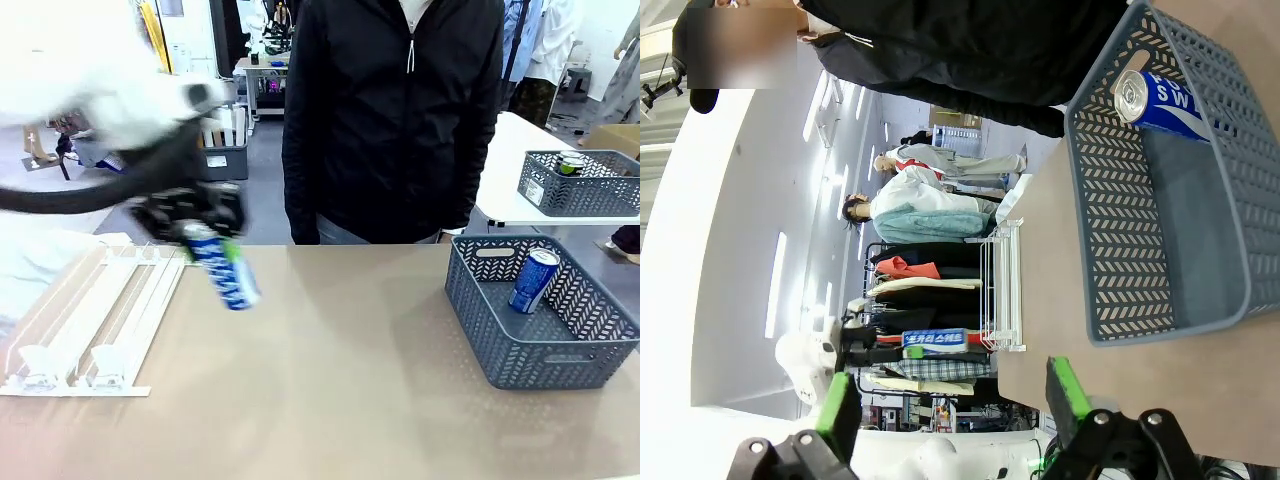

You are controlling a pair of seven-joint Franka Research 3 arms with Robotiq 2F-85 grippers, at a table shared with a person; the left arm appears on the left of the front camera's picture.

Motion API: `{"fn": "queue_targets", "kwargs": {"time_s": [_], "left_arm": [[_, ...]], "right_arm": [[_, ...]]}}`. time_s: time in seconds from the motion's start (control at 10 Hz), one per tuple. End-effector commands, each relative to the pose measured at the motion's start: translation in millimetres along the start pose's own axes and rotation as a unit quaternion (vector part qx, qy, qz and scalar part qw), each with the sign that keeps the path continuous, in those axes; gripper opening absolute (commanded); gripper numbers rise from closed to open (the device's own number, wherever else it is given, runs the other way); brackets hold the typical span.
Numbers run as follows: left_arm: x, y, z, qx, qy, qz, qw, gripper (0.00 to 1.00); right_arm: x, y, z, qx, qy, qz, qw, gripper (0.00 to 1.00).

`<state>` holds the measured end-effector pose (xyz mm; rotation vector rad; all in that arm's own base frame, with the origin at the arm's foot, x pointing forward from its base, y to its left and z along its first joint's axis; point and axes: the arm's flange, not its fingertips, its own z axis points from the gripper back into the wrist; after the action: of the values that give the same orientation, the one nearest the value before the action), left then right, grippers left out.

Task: Retrieve and store the cans from the dispenser.
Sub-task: Pick up one can from the Automatic Can Dispenser and place it in the middle of the table.

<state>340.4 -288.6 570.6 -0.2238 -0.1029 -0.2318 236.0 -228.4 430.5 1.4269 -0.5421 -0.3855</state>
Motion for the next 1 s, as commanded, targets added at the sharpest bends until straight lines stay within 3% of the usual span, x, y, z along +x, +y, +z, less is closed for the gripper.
{"fn": "queue_targets", "kwargs": {"time_s": [0.0,0.2,0.3,0.6,0.9], "left_arm": [[47,-31,-5,0.073,-0.003,-0.016,0.997,0.00],[82,-55,-65,0.136,-0.042,-0.071,0.987,0.00],[93,-55,-92,0.154,-0.018,-0.080,0.985,0.00],[112,-49,-143,0.101,0.049,-0.062,0.992,0.00],[117,-53,-175,0.070,0.074,-0.096,0.990,0.00]], "right_arm": [[-1,0,2,-0.004,0.007,0.013,1.000,1.00],[-1,0,2,-0.004,0.007,0.013,1.000,1.00],[-1,0,2,-0.004,0.007,0.013,1.000,1.00],[-1,0,2,-0.004,0.007,0.013,1.000,1.00],[-1,0,2,-0.004,0.007,0.013,1.000,1.00]]}}
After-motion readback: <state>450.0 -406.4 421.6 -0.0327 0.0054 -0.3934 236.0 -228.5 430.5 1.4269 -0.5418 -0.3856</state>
